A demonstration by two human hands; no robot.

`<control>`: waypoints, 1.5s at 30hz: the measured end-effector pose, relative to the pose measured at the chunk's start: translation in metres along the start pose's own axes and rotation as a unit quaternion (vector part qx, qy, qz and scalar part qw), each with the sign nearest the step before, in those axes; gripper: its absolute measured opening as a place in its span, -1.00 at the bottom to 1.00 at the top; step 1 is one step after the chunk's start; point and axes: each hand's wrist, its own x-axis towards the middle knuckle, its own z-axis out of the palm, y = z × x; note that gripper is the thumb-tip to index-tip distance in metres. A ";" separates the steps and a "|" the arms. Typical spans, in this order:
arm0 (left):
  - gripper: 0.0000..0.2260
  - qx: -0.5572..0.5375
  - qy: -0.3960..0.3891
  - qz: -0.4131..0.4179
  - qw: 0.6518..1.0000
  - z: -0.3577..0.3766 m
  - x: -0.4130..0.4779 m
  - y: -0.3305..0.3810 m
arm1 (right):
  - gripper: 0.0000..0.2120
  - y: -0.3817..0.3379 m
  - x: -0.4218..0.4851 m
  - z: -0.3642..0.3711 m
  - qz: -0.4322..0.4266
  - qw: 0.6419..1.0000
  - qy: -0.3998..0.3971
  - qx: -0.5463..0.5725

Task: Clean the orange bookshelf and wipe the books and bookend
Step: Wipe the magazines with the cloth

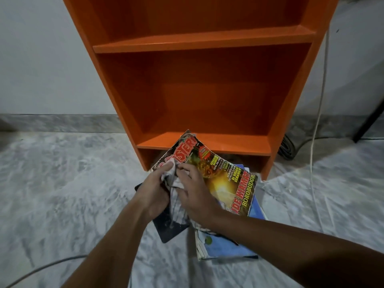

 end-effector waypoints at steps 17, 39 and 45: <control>-0.55 0.014 0.050 0.007 0.999 0.014 0.006 -0.010 | -0.65 0.025 -0.006 -0.015 0.187 0.979 0.025 0.082; -0.59 0.091 0.119 0.053 0.987 0.009 0.003 -0.001 | -0.60 0.045 0.050 -0.017 0.098 0.995 0.028 0.000; -0.49 0.052 0.185 0.070 0.979 0.011 0.011 0.006 | -0.60 0.114 -0.006 -0.048 0.234 0.954 -0.012 -0.188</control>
